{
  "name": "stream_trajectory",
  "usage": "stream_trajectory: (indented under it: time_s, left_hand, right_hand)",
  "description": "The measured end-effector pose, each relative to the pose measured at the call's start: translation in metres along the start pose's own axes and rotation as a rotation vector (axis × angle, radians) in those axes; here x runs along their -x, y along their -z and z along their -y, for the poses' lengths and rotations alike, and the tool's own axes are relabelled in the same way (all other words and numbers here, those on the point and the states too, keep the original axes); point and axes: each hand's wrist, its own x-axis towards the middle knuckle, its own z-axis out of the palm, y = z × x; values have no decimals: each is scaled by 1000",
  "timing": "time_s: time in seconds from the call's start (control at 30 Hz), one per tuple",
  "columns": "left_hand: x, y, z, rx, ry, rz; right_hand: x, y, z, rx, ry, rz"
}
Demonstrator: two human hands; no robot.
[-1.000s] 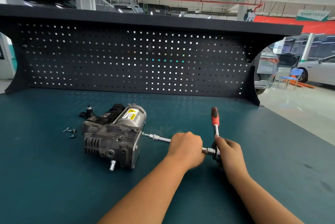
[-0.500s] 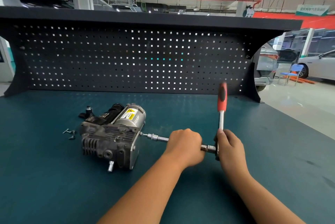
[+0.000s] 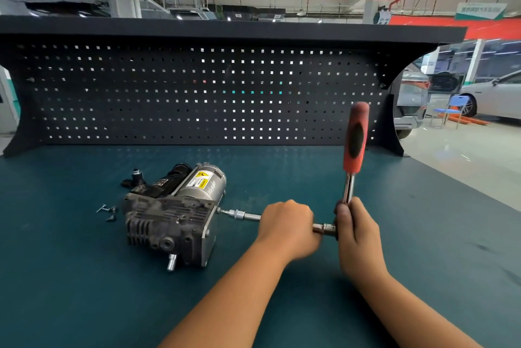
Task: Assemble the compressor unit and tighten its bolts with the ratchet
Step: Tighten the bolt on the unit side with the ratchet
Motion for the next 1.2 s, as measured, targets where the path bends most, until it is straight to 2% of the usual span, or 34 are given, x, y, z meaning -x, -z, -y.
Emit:
stream_trajectory:
  time_s: [0.07, 0.1, 0.17, 0.23, 0.3, 0.4, 0.47, 0.53, 0.63, 0.7, 0.73, 0.8, 0.93, 1.0, 1.1, 1.2]
  left_hand:
    - [1, -3, -1, -21, -3, 35]
    - [1, -3, -1, -29, -5, 44]
    - [2, -4, -2, -38, -12, 59]
    - [1, -4, -1, -23, -14, 49]
    - [0, 0, 0, 5, -11, -1]
    - [-2, 2, 3, 93, 2, -90]
    - [-2, 3, 4, 126, 18, -106]
    - [-1, 2, 4, 44, -19, -91]
    - [1, 0, 3, 1, -36, -7]
    - [2, -1, 3, -27, -50, 30]
    - [3, -2, 3, -29, -50, 35]
    - [2, -1, 3, -19, -38, 12]
    - [-1, 5, 4, -6, -14, -43]
    - [-2, 7, 5, 15, -2, -41]
    - [-1, 4, 5, 22, -7, -16]
    - [2, 0, 5, 5, -24, 41]
  right_hand:
    - [-5, -3, -1, -38, -340, 34]
    - [-7, -3, -4, -2, -454, 65]
    - [-8, -3, -7, 64, -500, 105]
    - [-2, -1, -9, 51, -344, 72]
    - [3, 2, -2, 17, -53, 11]
    - [5, 3, 2, -4, 338, 36]
    - [6, 3, 2, 23, 419, 43]
    - [6, 1, 2, -33, 248, 14]
    - [0, -3, -2, -115, -197, 27]
    - [-5, -2, -8, -32, -319, 39]
    - [-5, -1, -11, 46, -275, 39]
    - [-2, 2, -9, 120, -75, 6]
    - [4, 7, 1, 191, 493, 7]
    - [5, 6, 1, 225, 578, 28]
    - [4, 4, 1, 175, 364, 14]
    - [1, 0, 0, 50, -101, 30]
